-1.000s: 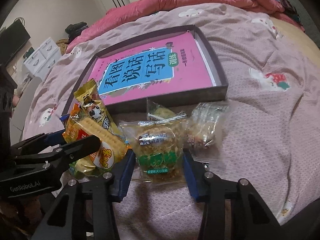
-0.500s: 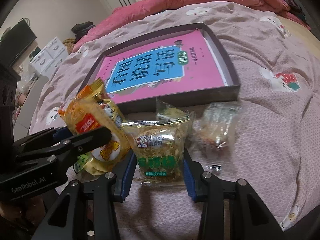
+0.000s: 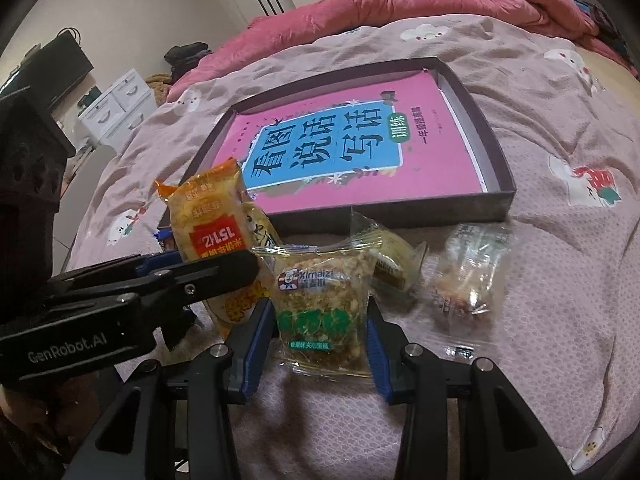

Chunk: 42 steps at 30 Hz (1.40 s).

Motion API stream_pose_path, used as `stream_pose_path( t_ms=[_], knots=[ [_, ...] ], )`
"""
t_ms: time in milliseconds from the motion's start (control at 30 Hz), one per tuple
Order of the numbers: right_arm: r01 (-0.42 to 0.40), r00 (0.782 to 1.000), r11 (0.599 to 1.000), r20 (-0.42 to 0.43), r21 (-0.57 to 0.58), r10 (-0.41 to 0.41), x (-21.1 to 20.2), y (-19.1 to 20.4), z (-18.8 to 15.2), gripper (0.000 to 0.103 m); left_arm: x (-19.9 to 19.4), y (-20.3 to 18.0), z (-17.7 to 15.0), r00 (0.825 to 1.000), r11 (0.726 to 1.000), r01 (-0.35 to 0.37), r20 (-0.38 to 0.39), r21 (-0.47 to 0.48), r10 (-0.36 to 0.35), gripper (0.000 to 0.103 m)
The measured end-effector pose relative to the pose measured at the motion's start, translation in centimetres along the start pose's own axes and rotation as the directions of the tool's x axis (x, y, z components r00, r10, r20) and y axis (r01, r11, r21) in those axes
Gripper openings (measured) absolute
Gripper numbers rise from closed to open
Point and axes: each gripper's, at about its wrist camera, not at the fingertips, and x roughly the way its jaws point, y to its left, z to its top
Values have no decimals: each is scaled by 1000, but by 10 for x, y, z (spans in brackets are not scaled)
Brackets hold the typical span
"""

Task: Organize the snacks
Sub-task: 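Lift both held bags and carry them toward the tray with the book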

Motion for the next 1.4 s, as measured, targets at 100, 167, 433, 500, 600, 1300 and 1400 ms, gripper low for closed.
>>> stream_pose_path(
  t_ms=[100, 167, 433, 500, 600, 1300, 1400],
  knots=[
    [-4, 1000, 1000, 4, -1, 4, 0, 0, 1, 44, -1, 2, 0, 1000, 1000, 15, 3, -9, -15, 36],
    [-7, 1000, 1000, 5, 0, 7, 0, -1, 0, 44, -2, 4, 0, 1000, 999, 28, 4, -16, -28, 35],
    [-12, 1000, 1000, 22, 8, 12, -4, -3, 1, 43, -8, 10, -1, 998, 996, 67, 23, -53, -65, 34],
    [-15, 999, 1000, 28, 23, 14, -5, -6, 1, 43, -11, 11, 0, 997, 995, 78, 30, -55, -77, 34],
    [-19, 999, 999, 45, 31, 17, -9, -8, 2, 43, -16, 9, 0, 995, 995, 89, 48, -50, -86, 33],
    [-22, 999, 1000, 44, 13, 22, -9, -4, 3, 43, -19, 32, 8, 994, 990, 94, 64, -101, -88, 35],
    [-21, 999, 1000, 42, 14, 21, -8, -4, 3, 43, -17, 34, 9, 995, 991, 87, 61, -100, -82, 36]
  ],
)
